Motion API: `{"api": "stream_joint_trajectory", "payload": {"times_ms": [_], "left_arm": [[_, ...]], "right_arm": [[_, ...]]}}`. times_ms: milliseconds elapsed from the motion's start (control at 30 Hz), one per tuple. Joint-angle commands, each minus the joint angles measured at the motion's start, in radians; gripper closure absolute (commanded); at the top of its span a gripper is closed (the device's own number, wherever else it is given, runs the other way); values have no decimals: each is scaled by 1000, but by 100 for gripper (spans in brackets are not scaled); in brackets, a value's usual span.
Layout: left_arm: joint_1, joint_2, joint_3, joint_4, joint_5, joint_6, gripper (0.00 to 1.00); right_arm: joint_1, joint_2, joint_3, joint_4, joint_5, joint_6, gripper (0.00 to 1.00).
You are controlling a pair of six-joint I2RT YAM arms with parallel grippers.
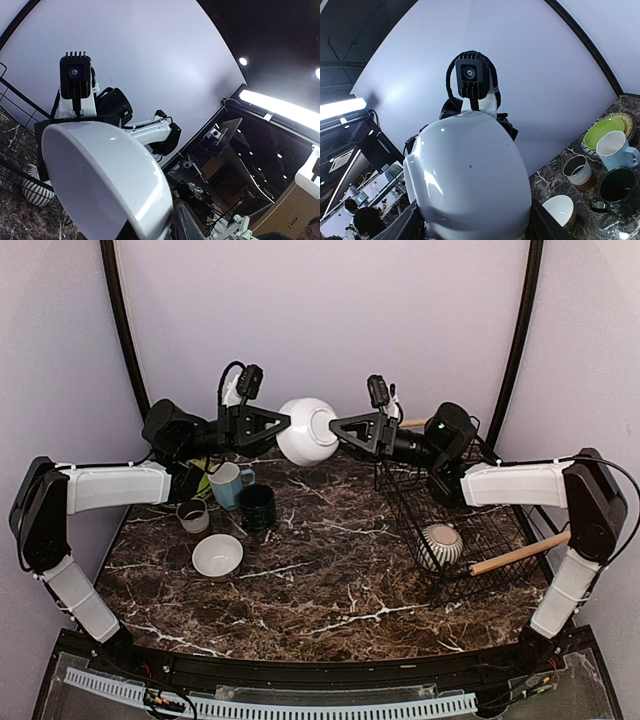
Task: Unload the mixed dishes from the dish rack
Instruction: Pass from the right arm to the left
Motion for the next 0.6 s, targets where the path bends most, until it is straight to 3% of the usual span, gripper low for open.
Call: {"api": "stream_joint_trajectory", "payload": {"times_ms": [0,100,233,500,567], "left_arm": [[-22,-15,-9,107,24,-34,85],[-36,-19,-8,113,31,-28,97],[-47,-33,-18,116,26,-21,99],[-69,-82,-32,35,11,76,99],[-69,-89,-26,-45,8,129,99]], "right_arm": [[4,27,34,54,-10,9,68],[4,30,34,49,-11,7,67],[4,18,22,35,-9,-18,56],[0,-94,-62,-197,105,-173,3],[-9,-122,-67,-299,135,-208,1]]}}
